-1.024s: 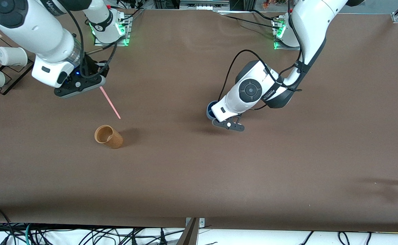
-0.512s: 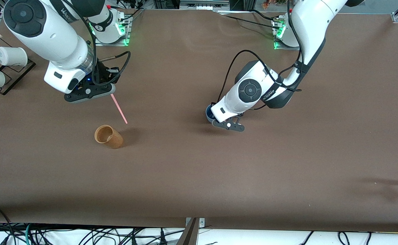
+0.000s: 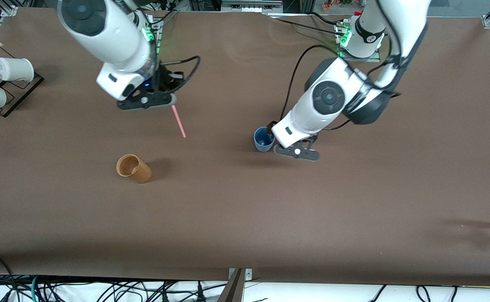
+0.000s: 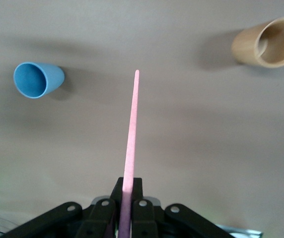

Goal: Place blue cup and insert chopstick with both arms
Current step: 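Set the blue cup down on the table with the left gripper, then insert the chopstick into the cup with the right gripper while the left gripper withdraws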

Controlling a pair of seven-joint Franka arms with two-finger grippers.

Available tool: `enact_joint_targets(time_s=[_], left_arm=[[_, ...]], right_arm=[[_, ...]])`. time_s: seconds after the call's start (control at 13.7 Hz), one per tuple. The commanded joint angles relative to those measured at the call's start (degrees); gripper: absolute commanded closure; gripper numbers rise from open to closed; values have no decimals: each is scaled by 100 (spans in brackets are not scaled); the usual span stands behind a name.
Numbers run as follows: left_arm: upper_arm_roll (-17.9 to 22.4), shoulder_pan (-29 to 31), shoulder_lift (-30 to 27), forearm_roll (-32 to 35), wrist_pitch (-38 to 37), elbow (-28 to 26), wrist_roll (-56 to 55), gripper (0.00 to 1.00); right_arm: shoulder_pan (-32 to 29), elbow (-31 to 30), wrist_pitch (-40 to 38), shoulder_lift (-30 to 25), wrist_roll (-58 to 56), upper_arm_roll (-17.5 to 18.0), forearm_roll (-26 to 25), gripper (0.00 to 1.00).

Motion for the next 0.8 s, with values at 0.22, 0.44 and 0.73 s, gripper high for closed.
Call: enact_joint_targets(time_s=[0.22, 0.44, 0.73], left_arm=[[7, 1400, -188, 137, -1247, 987, 1897, 0], [7, 1841, -389, 698, -1564, 1014, 2397, 0], [1337, 1248, -987, 611, -1502, 918, 2874, 0]], right_arm=[[940, 595, 441, 864, 1661, -47, 286, 100], [1283, 1087, 1302, 1531, 2593, -4, 295, 100], [1644, 1529, 1918, 2114, 3246, 76, 269, 100]])
